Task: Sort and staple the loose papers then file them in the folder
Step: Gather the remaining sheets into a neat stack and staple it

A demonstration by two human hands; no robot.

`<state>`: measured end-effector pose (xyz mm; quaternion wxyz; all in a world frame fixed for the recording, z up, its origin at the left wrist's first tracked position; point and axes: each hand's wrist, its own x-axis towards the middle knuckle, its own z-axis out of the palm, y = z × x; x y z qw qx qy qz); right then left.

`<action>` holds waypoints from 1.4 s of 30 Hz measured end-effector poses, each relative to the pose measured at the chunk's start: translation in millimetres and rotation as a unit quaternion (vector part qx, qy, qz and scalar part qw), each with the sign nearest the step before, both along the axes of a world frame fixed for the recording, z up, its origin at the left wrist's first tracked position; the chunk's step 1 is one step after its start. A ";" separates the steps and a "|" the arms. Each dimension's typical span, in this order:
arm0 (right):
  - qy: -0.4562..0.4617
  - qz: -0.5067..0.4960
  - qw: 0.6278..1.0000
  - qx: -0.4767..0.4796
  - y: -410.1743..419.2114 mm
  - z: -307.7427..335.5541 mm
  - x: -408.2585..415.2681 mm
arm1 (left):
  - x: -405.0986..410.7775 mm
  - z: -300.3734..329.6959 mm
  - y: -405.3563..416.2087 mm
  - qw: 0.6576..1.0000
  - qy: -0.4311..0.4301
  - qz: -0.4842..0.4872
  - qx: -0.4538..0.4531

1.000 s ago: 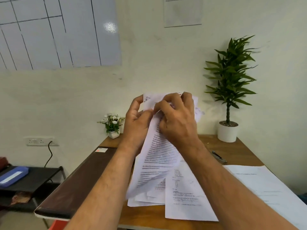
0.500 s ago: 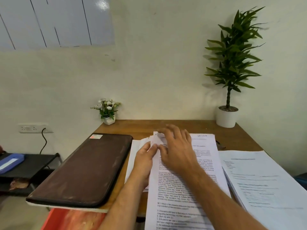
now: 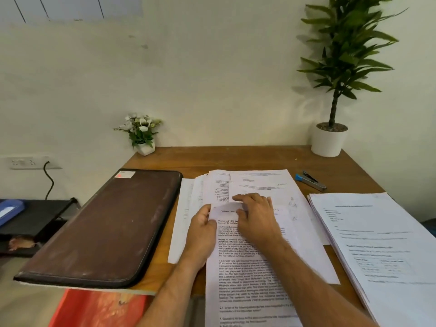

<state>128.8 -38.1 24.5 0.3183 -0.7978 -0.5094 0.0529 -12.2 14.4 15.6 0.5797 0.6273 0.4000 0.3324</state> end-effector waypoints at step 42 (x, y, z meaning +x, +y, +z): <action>-0.024 0.010 0.995 0.096 -7.7 -9.7 -12.5 | 34.9 47.9 15.3 0.933 0.280 -0.042 0.223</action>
